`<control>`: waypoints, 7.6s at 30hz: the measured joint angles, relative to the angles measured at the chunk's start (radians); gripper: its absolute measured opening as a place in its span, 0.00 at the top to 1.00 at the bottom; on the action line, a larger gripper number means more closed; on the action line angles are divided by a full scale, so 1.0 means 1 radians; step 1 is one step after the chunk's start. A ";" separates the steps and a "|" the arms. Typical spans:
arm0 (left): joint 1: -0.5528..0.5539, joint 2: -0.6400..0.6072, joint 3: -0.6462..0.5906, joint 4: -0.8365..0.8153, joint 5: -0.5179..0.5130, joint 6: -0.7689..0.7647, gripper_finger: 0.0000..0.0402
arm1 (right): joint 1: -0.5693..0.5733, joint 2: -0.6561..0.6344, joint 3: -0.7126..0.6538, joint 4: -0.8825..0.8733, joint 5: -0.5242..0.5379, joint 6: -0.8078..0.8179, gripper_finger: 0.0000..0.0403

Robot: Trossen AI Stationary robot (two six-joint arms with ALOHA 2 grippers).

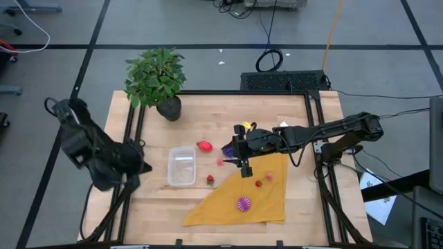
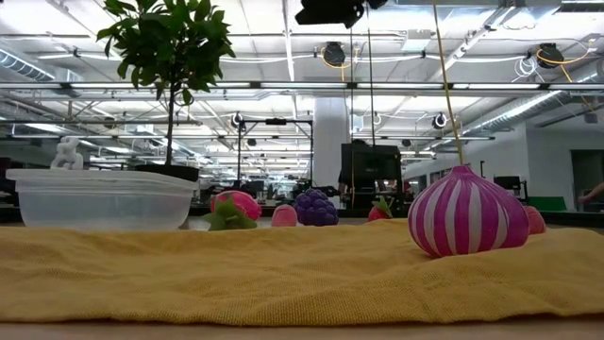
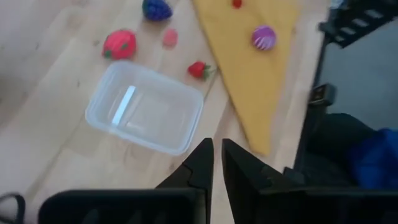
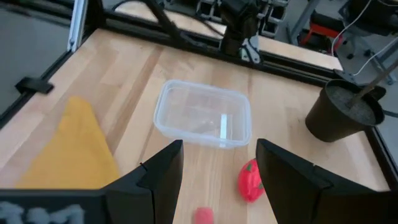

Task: Pick and placing Produce into tupperware
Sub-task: Put the pink dragon fruit into the transparent bin

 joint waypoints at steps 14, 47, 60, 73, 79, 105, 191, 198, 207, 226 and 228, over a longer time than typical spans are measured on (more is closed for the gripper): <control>0.300 0.364 0.323 0.026 0.029 0.375 0.91 | 0.022 -0.117 0.000 -0.170 0.002 0.048 0.52; 0.186 0.350 0.813 -0.161 -0.177 0.722 0.91 | -0.052 0.090 -0.053 0.181 -0.114 0.103 0.52; 0.176 0.350 0.813 -0.161 -0.180 0.771 0.91 | -0.152 0.239 0.061 0.214 -0.293 0.190 0.52; 0.177 0.350 0.810 -0.160 -0.179 0.782 0.91 | -0.201 0.450 0.465 -0.272 -0.291 0.151 0.52; 0.177 0.351 0.804 -0.161 -0.178 0.782 0.91 | -0.219 0.517 0.493 -0.291 -0.292 0.132 0.52; 0.177 0.353 0.804 -0.161 -0.151 0.802 0.91 | -0.195 0.646 0.492 -0.149 -0.283 0.017 0.30; 0.177 0.354 0.747 -0.161 -0.141 0.787 0.91 | -0.269 0.709 0.425 -0.216 -0.153 0.209 0.28; 0.176 0.354 0.746 -0.161 -0.141 0.787 0.91 | -0.269 0.709 0.425 -0.216 -0.153 0.209 0.32; 0.176 0.354 0.747 -0.161 -0.142 0.786 0.91 | -0.269 0.709 0.425 -0.218 -0.154 0.209 0.47; 0.176 0.354 0.747 -0.161 -0.141 0.784 0.91 | -0.266 0.708 0.425 -0.227 -0.157 0.209 0.48; 0.176 0.354 0.747 -0.161 -0.141 0.784 0.91 | -0.264 0.706 0.425 -0.228 -0.158 0.209 0.48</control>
